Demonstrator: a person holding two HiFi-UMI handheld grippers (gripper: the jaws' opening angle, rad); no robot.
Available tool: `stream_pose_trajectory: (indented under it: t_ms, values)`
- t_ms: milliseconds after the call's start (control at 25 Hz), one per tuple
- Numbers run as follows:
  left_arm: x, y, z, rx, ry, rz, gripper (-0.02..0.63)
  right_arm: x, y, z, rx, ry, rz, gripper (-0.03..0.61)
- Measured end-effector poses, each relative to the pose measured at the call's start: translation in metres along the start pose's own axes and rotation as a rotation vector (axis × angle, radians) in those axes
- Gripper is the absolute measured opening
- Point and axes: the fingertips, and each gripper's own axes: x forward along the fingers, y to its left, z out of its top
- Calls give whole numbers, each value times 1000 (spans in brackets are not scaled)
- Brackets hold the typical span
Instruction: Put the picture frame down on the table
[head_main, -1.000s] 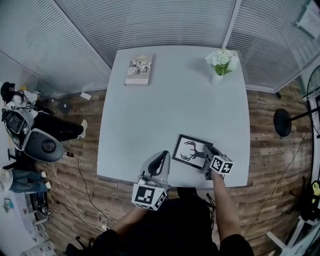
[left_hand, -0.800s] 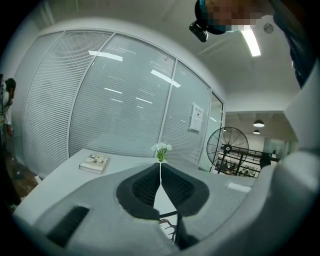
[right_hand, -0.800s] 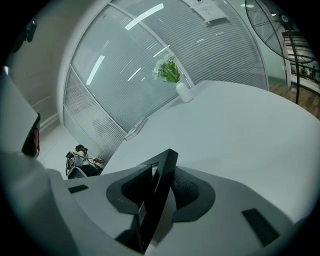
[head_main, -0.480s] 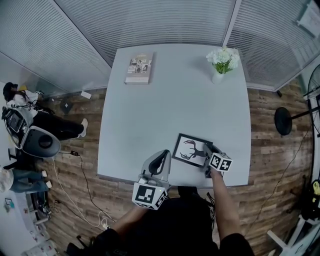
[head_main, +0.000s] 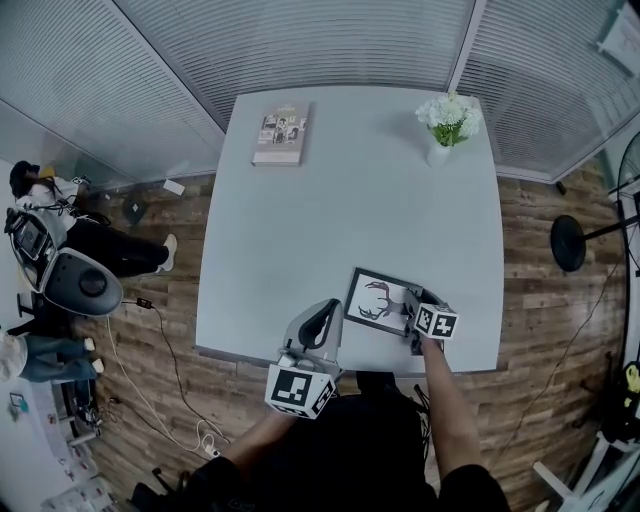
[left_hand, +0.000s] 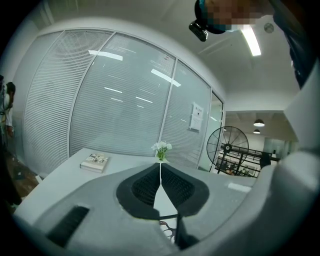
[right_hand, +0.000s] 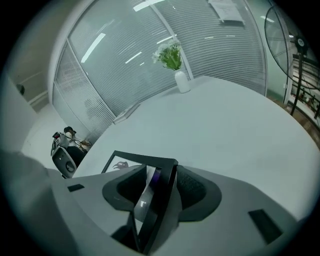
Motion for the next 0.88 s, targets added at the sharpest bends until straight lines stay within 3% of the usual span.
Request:
stream_pose_trajectory:
  t_ms: [320, 560, 880]
  values:
    - [-4, 4, -2, -5, 3, 15, 22, 5, -2, -7, -63, 38, -74, 190]
    - [-8, 3, -3, -5, 4, 11, 22, 6, 3, -8, -181, 74, -127, 192]
    - [-15, 4, -2, -5, -9, 1, 21, -6, -2, -2, -180, 55, -165, 206]
